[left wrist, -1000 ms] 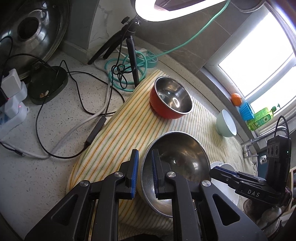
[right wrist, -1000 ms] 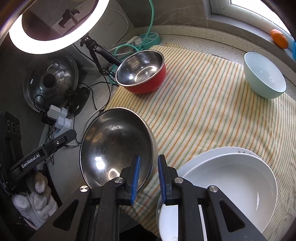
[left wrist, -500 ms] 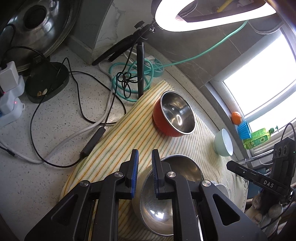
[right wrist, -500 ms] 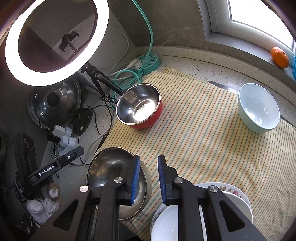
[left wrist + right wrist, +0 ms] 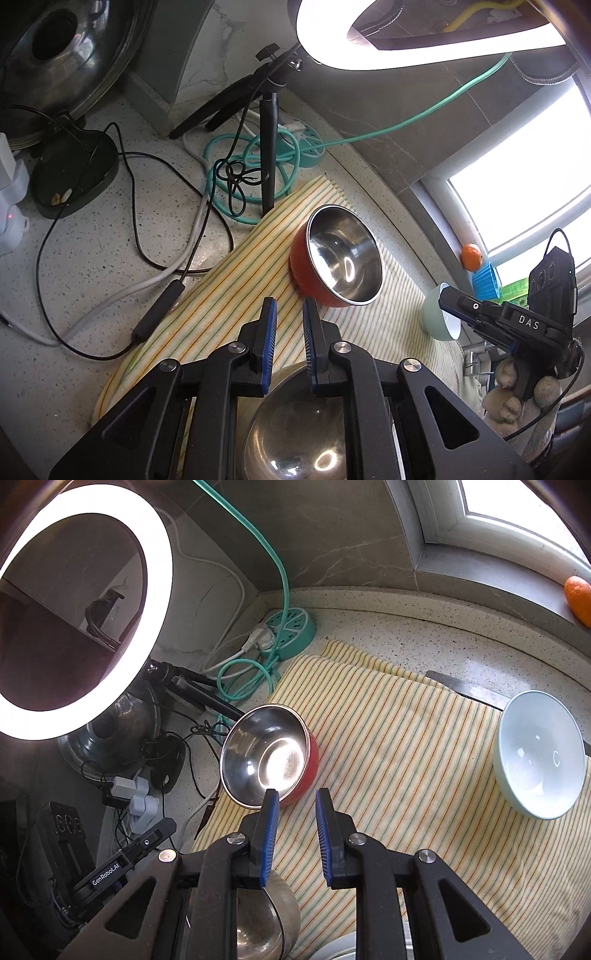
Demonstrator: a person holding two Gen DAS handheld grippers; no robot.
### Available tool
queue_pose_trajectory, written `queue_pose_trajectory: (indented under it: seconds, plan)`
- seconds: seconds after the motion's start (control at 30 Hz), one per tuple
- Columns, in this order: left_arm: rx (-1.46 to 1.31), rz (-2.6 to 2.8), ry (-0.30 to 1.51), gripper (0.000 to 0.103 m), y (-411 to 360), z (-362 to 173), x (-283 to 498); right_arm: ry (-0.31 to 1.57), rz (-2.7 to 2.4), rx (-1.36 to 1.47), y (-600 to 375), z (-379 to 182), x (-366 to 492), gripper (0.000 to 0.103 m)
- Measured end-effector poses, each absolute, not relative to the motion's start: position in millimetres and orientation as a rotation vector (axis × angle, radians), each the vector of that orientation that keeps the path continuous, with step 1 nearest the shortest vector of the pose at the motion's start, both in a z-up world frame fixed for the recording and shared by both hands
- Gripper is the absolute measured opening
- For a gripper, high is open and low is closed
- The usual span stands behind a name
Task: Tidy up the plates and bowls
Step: 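Carry the large steel bowl with both tools over the red-bottomed bowl, then lower the large steel bowl into the red-bottomed bowl with both tools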
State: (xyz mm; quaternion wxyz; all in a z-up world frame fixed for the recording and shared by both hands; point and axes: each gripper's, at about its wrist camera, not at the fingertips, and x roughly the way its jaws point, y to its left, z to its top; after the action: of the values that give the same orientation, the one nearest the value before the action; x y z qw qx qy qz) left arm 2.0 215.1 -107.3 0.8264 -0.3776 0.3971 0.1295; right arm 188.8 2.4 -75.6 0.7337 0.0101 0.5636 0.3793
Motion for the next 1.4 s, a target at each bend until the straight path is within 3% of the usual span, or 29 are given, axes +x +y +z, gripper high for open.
queue_pose_trajectory:
  seconds: [1.4]
  plan:
    - [-0.805,0.513,0.905,0.013,184.8,-127.4,75.7,1.278,1.0,-0.091,59.0,-131.5,244.8,0.019]
